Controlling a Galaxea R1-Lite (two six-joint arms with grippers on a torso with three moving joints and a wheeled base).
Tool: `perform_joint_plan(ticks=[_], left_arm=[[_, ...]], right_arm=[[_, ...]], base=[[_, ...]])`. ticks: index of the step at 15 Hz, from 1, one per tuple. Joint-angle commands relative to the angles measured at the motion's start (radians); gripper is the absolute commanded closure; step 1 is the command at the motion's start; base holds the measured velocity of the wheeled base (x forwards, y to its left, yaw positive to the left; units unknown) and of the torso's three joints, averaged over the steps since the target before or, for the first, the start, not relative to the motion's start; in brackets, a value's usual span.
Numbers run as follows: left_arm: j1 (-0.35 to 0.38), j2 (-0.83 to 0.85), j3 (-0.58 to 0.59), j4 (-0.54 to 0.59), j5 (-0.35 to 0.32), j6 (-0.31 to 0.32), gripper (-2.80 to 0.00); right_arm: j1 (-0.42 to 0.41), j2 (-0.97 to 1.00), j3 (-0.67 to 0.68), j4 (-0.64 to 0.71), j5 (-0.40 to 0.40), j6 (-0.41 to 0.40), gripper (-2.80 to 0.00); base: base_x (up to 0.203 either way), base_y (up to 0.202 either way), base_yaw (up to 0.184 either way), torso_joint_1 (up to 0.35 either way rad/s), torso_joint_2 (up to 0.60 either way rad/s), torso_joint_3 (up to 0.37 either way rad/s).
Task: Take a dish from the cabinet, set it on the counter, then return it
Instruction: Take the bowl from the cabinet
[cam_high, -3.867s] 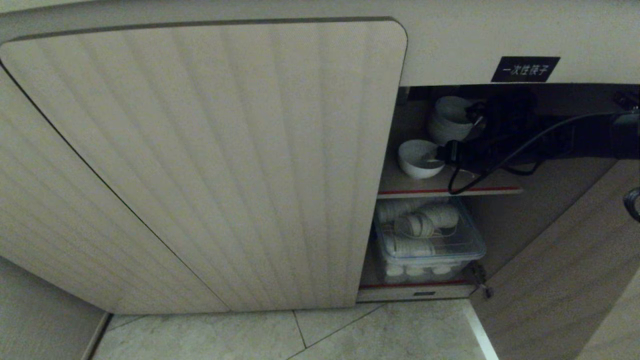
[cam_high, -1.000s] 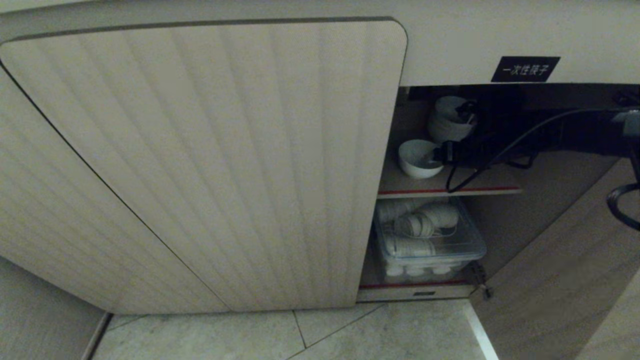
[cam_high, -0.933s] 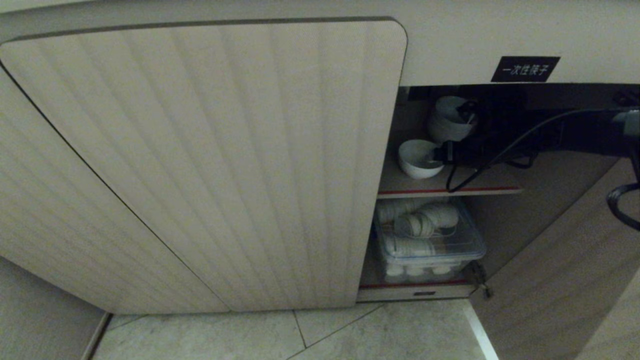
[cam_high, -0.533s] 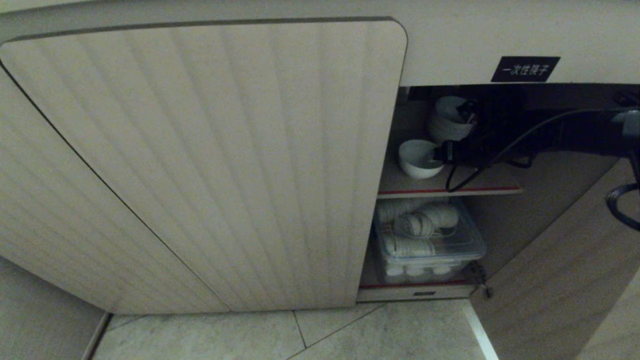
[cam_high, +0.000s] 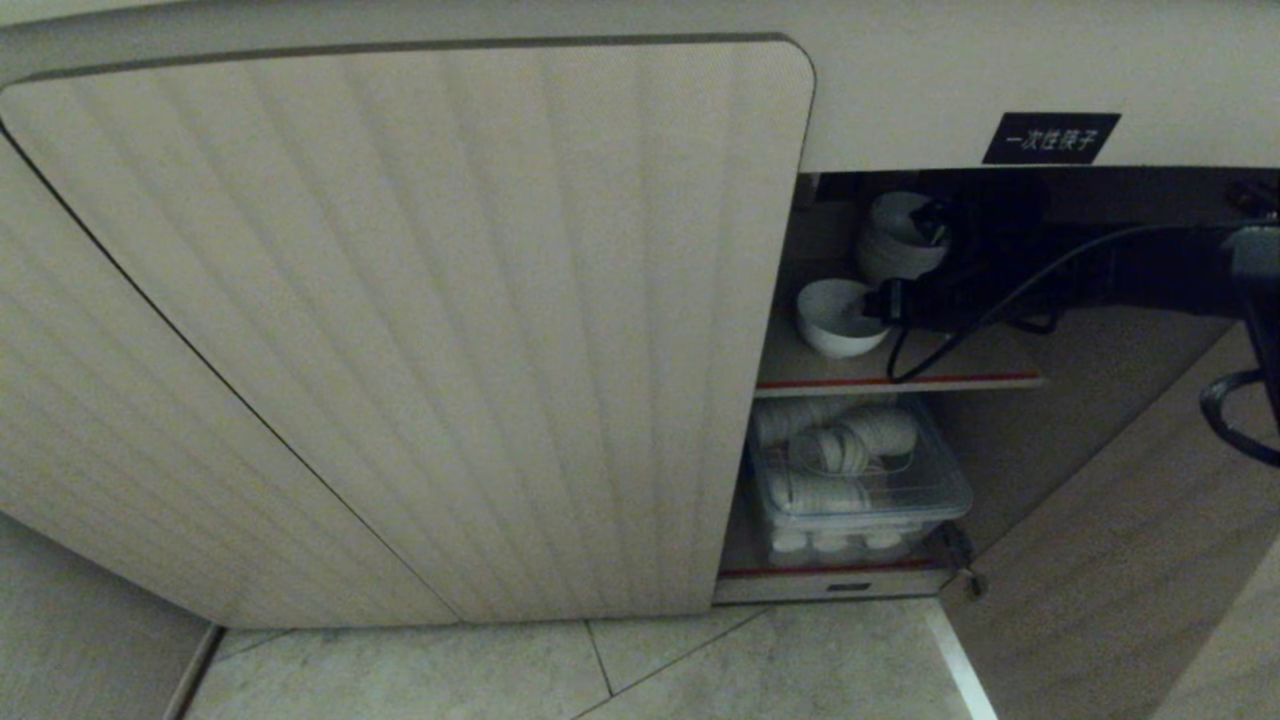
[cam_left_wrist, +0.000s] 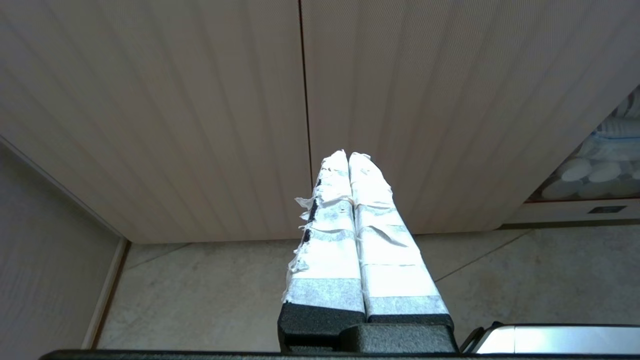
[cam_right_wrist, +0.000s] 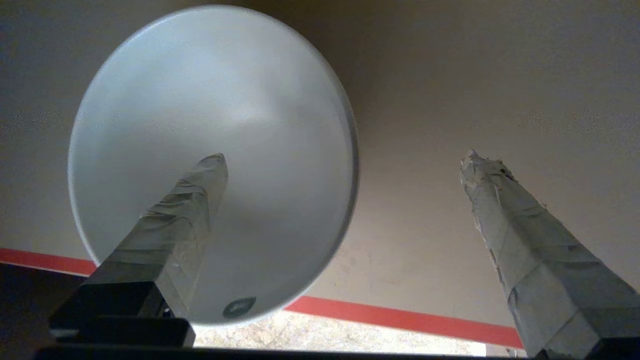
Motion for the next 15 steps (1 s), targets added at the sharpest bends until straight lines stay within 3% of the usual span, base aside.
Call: perform_joint_plan(ticks=[1, 15], left_arm=[[0.0, 0.0, 0.0, 0.0, 0.0, 0.0, 0.0], [0.0, 0.0, 0.0, 0.0, 0.0, 0.0, 0.0]], right_arm=[[0.002, 0.01, 0.0, -0.001, 0.001, 0.001, -2.8], [0.0, 0.028, -0.015, -0.029, 0.042, 0.003, -2.8]], base=[[0.0, 0.0, 0.0, 0.0, 0.0, 0.0], [0.0, 0.0, 0.0, 0.0, 0.0, 0.0]])
